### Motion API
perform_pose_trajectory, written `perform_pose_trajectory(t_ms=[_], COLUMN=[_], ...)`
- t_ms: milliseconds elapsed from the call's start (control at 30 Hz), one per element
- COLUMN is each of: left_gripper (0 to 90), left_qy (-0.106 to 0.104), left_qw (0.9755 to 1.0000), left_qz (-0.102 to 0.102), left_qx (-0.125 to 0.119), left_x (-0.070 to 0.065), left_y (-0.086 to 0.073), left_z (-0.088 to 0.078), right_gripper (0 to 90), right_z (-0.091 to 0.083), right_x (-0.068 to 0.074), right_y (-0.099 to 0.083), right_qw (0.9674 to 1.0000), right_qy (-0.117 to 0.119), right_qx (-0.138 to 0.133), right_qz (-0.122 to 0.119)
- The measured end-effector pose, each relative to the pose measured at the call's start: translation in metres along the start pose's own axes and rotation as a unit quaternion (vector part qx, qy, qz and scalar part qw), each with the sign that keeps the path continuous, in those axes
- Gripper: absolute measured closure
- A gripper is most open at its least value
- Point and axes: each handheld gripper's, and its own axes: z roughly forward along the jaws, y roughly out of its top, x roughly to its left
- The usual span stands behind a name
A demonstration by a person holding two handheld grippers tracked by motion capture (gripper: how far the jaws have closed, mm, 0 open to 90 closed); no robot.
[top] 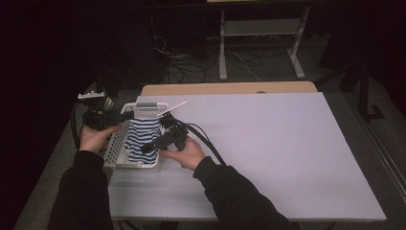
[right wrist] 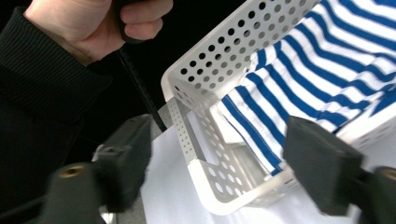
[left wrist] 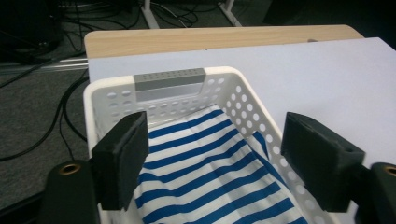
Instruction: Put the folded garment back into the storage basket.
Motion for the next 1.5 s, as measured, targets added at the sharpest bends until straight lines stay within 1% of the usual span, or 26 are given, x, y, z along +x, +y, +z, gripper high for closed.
perform_pose_trajectory(t_ms=[67, 100, 133, 167, 233, 267, 300, 400, 433, 500, 600, 633, 700, 733, 833, 867, 1100, 1267, 1300, 1333, 1367, 1400, 1433, 1467, 1500], left_gripper=[19.1, 17.4, 14.3, 13.2, 12.5, 11.5, 11.5, 6.5, 5.6, 2.6, 1.5, 0.6, 0.0, 0.0, 0.0, 0.0, 0.0, 0.0, 0.0, 0.0, 0.0, 0.0, 0.0, 0.0, 0.0], left_qy=[-0.002, -0.009, -0.015, -0.015, -0.019, -0.021, -0.025, -0.035, -0.035, -0.042, -0.044, -0.047, -0.051, -0.053, -0.053, -0.053, -0.054, -0.055, -0.055, -0.054, -0.054, -0.054, -0.054, -0.055, -0.055], left_qw=[1.0, 0.9999, 0.9998, 0.9998, 0.9998, 0.9997, 0.9996, 0.9993, 0.9993, 0.9989, 0.9987, 0.9986, 0.9983, 0.9981, 0.998, 0.9979, 0.9974, 0.9973, 0.9973, 0.9973, 0.9973, 0.9974, 0.9974, 0.9973, 0.9973], left_qz=[0.001, 0.004, 0.009, 0.009, 0.01, 0.011, 0.01, 0.013, 0.013, 0.02, 0.024, 0.023, 0.027, 0.03, 0.034, 0.036, 0.044, 0.043, 0.043, 0.043, 0.043, 0.041, 0.039, 0.038, 0.037], left_qx=[0.0, -0.001, -0.001, -0.001, -0.004, -0.006, -0.008, -0.01, -0.01, -0.009, -0.013, -0.012, -0.01, -0.009, -0.011, -0.013, -0.019, -0.024, -0.024, -0.025, -0.025, -0.027, -0.028, -0.029, -0.032], left_x=[-0.002, -0.003, -0.005, -0.005, -0.007, -0.008, -0.009, -0.011, -0.011, -0.014, -0.015, -0.016, -0.018, -0.019, -0.022, -0.023, -0.031, -0.033, -0.033, -0.034, -0.034, -0.034, -0.034, -0.033, -0.033], left_y=[-0.001, -0.001, -0.001, -0.001, -0.002, -0.003, -0.003, -0.005, -0.005, -0.006, -0.007, -0.008, -0.009, -0.01, -0.012, -0.012, -0.016, -0.021, -0.021, -0.024, -0.024, -0.025, -0.027, -0.028, -0.029], left_z=[0.001, 0.001, 0.001, 0.001, 0.001, 0.0, 0.0, 0.0, 0.0, 0.0, -0.001, 0.0, 0.0, 0.0, 0.001, 0.001, -0.002, -0.004, -0.004, -0.004, -0.004, -0.004, -0.004, -0.004, -0.004], right_gripper=[16.9, 15.1, 13.8, 13.3, 12.3, 7.8, 7.8, 2.3, 2.3, 0.0, 0.0, 0.0, 0.0, 0.0, 0.0, 0.0, 0.0, 0.0, 0.0, 0.0, 0.0, 0.0, 0.0, 0.0, 0.0], right_z=[-0.004, -0.006, -0.011, -0.013, -0.016, -0.02, -0.02, -0.029, -0.029, -0.036, -0.04, -0.042, -0.046, -0.05, -0.054, -0.058, -0.073, -0.086, -0.086, -0.09, -0.09, -0.093, -0.098, -0.098, -0.102], right_x=[0.0, -0.001, -0.002, -0.003, -0.004, -0.005, -0.005, -0.007, -0.007, -0.009, -0.011, -0.011, -0.012, -0.014, -0.016, -0.017, -0.023, -0.031, -0.031, -0.033, -0.033, -0.035, -0.038, -0.038, -0.041], right_y=[0.001, 0.001, 0.002, 0.002, 0.002, 0.002, 0.002, 0.002, 0.002, 0.002, 0.002, 0.002, 0.001, 0.0, -0.001, -0.002, -0.005, -0.01, -0.01, -0.011, -0.011, -0.012, -0.014, -0.014, -0.016], right_qw=[1.0, 1.0, 1.0, 1.0, 0.9999, 0.9999, 0.9999, 0.9998, 0.9998, 0.9997, 0.9996, 0.9996, 0.9993, 0.9991, 0.9988, 0.9987, 0.9984, 0.9979, 0.9979, 0.9976, 0.9976, 0.9973, 0.9972, 0.9972, 0.9969], right_qy=[0.001, -0.001, 0.001, 0.002, 0.0, -0.001, -0.001, -0.005, -0.005, -0.008, -0.009, -0.012, -0.02, -0.022, -0.026, -0.027, -0.035, -0.046, -0.046, -0.051, -0.051, -0.054, -0.057, -0.057, -0.062], right_qx=[0.0, -0.001, -0.001, -0.005, -0.003, -0.003, -0.003, -0.002, -0.002, -0.005, -0.005, -0.004, -0.005, -0.001, 0.0, 0.0, -0.006, -0.01, -0.01, -0.014, -0.014, -0.017, -0.022, -0.022, -0.023], right_qz=[-0.007, -0.005, -0.006, -0.007, -0.01, -0.012, -0.012, -0.021, -0.021, -0.024, -0.027, -0.027, -0.031, -0.036, -0.042, -0.043, -0.044, -0.044, -0.044, -0.045, -0.045, -0.046, -0.043, -0.043, -0.043])
